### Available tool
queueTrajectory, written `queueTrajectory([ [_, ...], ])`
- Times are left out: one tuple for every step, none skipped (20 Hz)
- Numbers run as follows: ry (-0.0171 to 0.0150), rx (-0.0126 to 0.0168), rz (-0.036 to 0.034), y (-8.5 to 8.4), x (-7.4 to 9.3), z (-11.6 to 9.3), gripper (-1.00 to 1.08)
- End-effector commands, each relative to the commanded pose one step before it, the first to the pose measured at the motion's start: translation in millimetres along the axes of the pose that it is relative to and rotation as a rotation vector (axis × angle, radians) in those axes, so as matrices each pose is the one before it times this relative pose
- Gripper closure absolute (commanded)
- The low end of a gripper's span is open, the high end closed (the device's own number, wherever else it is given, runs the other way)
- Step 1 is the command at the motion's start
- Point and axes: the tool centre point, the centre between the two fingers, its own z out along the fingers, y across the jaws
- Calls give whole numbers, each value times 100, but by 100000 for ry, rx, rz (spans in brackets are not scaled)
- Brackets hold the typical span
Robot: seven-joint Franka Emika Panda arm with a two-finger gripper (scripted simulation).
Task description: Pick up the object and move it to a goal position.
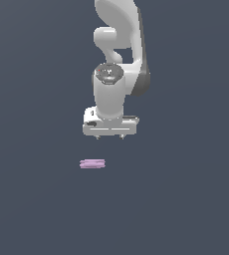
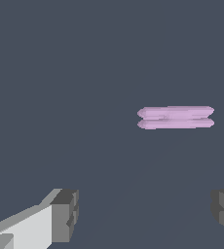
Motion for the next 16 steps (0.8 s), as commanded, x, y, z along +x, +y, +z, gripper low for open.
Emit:
queueTrajectory([
  [0,0,0,1,0,0,-92],
  [0,0,0,-22,-7,-35,-92],
  [-59,44,136,27,-17,-65,-92],
  [-68,53,145,-1,-30,-125,-92],
  [-97,76,180,2,-44,-173,-92],
  [-126,100,177,3,-59,-221,-92],
  [-119,95,73,-12,-69,-246,-92],
  [-113,87,-58,-11,-57,-184,-92],
  [-60,40,-168,-18,-50,-150,-92],
  [-37,17,-225,-12,-36,-96,-92],
  [-12,-3,-207,-8,-19,-41,-92],
  [4,-10,-97,-5,-2,2,-92],
  [15,-9,67,11,8,23,-92],
  [7,7,195,-1,19,39,-92],
  [6,20,390,21,24,41,-92],
  [1,35,560,29,30,43,-92],
])
